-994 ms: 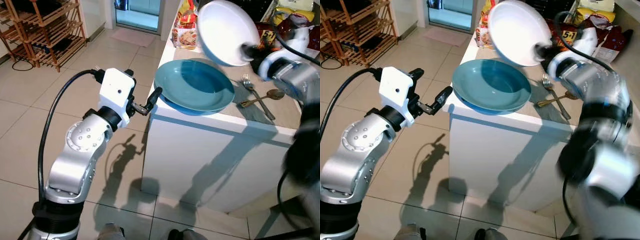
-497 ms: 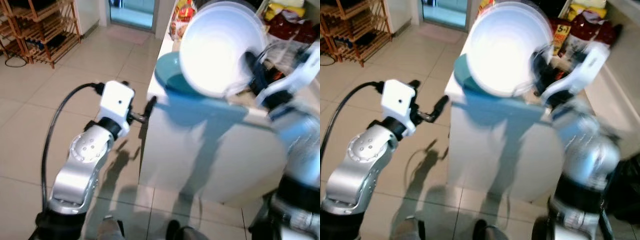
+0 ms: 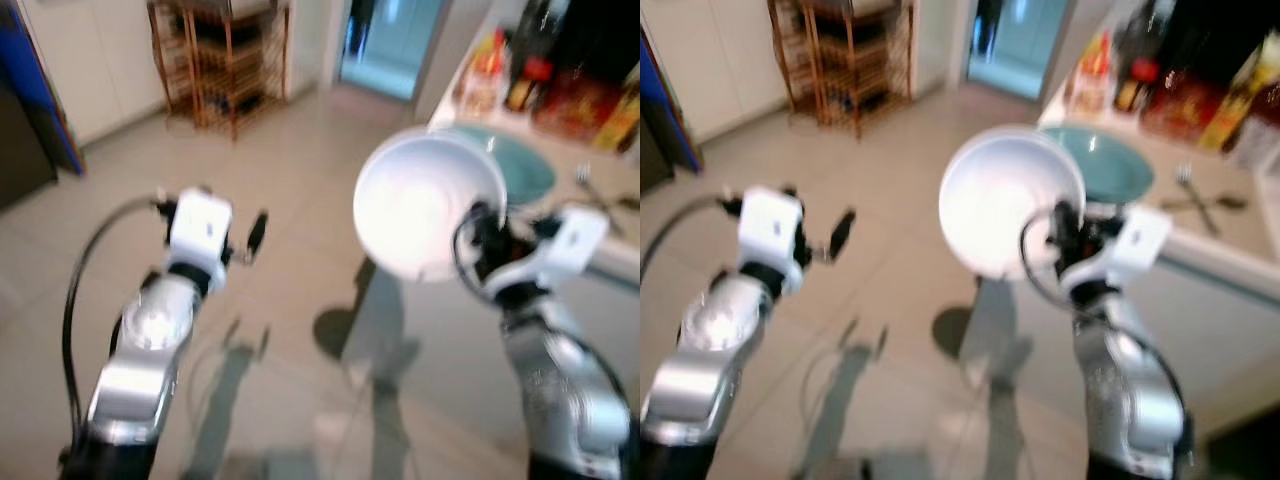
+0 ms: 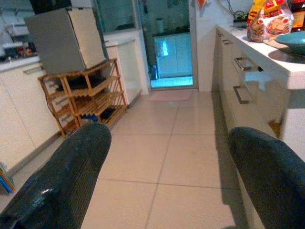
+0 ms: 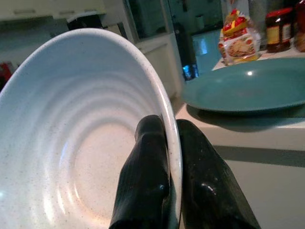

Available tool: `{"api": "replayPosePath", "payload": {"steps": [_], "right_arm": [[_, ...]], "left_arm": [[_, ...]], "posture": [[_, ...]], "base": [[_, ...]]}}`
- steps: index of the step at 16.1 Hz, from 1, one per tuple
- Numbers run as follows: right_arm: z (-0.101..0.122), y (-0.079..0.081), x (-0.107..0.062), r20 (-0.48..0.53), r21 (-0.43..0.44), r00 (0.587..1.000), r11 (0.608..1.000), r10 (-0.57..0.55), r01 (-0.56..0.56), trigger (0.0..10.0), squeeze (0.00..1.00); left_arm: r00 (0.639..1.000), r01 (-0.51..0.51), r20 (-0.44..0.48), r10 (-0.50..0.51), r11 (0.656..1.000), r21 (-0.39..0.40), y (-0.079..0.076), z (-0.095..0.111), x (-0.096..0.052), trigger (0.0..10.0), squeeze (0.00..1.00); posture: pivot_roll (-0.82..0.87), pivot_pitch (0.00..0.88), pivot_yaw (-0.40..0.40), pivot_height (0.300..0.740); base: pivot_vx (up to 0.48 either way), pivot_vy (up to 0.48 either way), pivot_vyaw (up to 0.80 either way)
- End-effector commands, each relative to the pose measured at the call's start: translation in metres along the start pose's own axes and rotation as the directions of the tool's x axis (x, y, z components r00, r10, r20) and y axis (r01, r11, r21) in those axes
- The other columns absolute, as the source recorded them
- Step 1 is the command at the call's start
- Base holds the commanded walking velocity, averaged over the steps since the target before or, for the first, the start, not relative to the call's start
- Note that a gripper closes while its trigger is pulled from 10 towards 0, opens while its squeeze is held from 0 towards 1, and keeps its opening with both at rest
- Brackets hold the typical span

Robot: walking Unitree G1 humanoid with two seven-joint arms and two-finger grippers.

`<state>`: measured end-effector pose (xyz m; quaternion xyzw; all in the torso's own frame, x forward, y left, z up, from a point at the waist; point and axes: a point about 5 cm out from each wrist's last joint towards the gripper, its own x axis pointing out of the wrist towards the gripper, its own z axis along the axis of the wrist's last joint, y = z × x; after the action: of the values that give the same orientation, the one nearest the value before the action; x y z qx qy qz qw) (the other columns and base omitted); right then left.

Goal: Setting the table

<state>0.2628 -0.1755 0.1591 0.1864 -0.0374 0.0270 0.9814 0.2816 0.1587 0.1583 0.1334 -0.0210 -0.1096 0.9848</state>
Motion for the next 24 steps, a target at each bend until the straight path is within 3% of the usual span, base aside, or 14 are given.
{"api": "replayPosePath", "payload": {"steps": [1,3,5,9,10,13,17,21,22,24], "right_arm": [[0.000,-0.014,-0.003,0.032,-0.055,0.998,0.997,-0.045,0.047,10.0,0.00],[-0.014,-0.022,-0.001,-0.021,-0.070,0.995,0.993,-0.095,0.093,10.0,0.00],[-0.008,-0.016,0.002,0.002,-0.111,0.998,0.992,-0.065,0.065,10.0,0.00],[-0.011,-0.022,-0.004,0.027,-0.100,0.993,0.988,-0.116,0.118,10.0,0.00],[-0.012,-0.020,-0.004,0.030,-0.100,0.992,0.987,-0.122,0.125,10.0,0.00],[-0.013,-0.020,-0.004,0.041,-0.084,0.986,0.982,-0.165,0.168,10.0,0.00],[-0.010,-0.024,-0.007,0.038,-0.133,0.983,0.974,-0.180,0.184,10.0,0.00],[-0.004,-0.023,-0.007,0.053,-0.105,0.980,0.975,-0.192,0.197,10.0,0.00],[0.001,-0.019,-0.002,0.054,-0.044,0.979,0.979,-0.195,0.197,10.0,0.00],[0.006,-0.012,0.007,0.055,-0.082,0.985,0.983,-0.163,0.167,10.0,0.00]], "left_arm": [[1.000,0.024,0.006,-0.024,1.000,-0.013,-0.012,-0.002,0.001,10.0,0.00],[0.999,0.038,-0.007,-0.038,0.999,-0.014,-0.019,-0.011,-0.001,10.0,0.00],[0.999,0.042,-0.014,-0.042,0.999,-0.013,-0.019,-0.015,0.001,10.0,0.00],[0.997,0.077,0.013,-0.077,0.997,0.005,-0.019,-0.006,0.014,10.0,0.00],[0.996,0.087,0.020,-0.088,0.995,0.043,-0.020,-0.004,0.018,10.0,0.00],[0.993,0.115,0.027,-0.117,0.992,0.051,-0.022,-0.001,0.020,10.0,0.00],[0.998,0.067,-0.004,-0.067,0.997,0.038,-0.015,-0.008,0.021,10.0,0.00],[0.998,0.069,0.011,-0.069,0.997,0.031,-0.016,-0.005,0.024,10.0,0.00],[0.997,0.078,0.019,-0.079,0.996,0.034,-0.016,-0.002,0.024,10.0,0.00],[0.996,0.083,0.022,-0.084,0.995,0.058,-0.013,0.003,0.025,10.0,0.00]], "posture": [[0.07,0.000,-0.102,0.740],[0.06,0.000,-0.097,0.740],[0.04,0.000,-0.070,0.740],[0.03,0.000,-0.015,0.740],[0.04,0.000,-0.007,0.740],[0.02,0.000,0.028,0.740],[-0.02,0.000,0.015,0.740],[-0.02,0.000,0.023,0.740],[0.00,0.000,0.027,0.740],[0.03,0.001,0.022,0.740]], "base": [[0.000,-0.480,0.00],[0.000,-0.480,0.00],[0.000,-0.480,0.00],[0.000,-0.480,0.00],[0.000,-0.480,0.00],[0.000,-0.480,0.00],[0.000,-0.480,0.00],[0.000,-0.480,0.00],[0.000,-0.480,0.00],[0.000,-0.480,0.00]]}}
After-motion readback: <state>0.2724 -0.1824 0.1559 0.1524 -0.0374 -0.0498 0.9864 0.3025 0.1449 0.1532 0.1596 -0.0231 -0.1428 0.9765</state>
